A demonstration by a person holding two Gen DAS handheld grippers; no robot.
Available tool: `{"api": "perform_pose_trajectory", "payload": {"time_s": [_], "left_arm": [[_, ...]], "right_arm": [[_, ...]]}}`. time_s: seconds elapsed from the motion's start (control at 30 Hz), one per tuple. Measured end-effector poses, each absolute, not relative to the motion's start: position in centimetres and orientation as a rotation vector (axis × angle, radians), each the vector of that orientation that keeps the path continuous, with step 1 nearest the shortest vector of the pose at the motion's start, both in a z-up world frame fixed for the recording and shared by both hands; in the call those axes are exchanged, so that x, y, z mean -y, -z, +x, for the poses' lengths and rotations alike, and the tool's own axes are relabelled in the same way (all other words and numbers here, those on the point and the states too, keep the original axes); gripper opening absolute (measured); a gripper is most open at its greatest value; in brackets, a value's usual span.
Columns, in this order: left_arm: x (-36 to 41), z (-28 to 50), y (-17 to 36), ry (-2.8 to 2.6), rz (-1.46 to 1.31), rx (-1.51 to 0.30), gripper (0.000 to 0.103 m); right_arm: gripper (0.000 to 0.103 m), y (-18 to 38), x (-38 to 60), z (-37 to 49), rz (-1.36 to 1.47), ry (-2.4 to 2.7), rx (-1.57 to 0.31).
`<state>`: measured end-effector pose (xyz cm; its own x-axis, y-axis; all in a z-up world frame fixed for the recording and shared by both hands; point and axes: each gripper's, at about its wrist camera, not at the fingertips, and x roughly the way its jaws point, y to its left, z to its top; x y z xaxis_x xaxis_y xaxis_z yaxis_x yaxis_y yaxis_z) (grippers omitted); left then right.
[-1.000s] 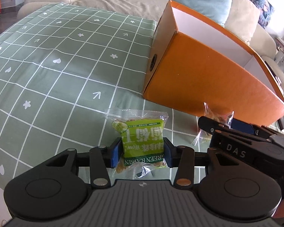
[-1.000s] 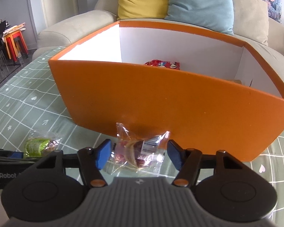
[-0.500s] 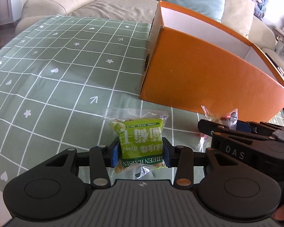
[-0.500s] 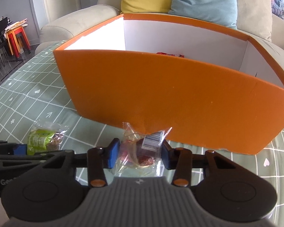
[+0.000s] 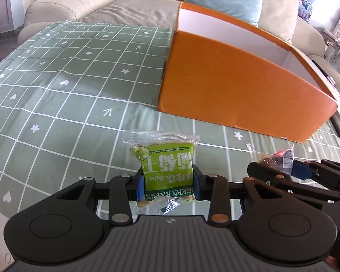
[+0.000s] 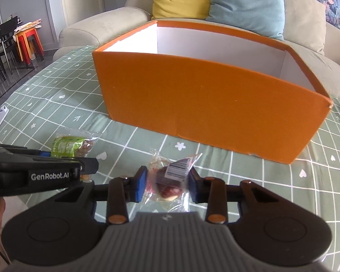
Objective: Organize snacks
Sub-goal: 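Lift both packets over the orange box and lower them inside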
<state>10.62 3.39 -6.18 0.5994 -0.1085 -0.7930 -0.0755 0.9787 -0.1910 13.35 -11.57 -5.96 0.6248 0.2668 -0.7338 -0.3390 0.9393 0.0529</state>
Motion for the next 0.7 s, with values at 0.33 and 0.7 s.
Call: {"api": "perform_pose_trajectory", "payload": {"time_s": [0.33, 0.7], "left_arm": [[-2.2, 9.1, 3.1, 0.055, -0.224, -0.889, 0.043], [0.0, 9.0, -1.9, 0.083, -0.172, -0.788, 0.043]], "right_arm": [[0.032, 3.5, 13.7, 10.6, -0.079, -0.339, -0.762], [0.032, -1.2, 16.7, 9.4, -0.013, -0.299, -0.65]]}}
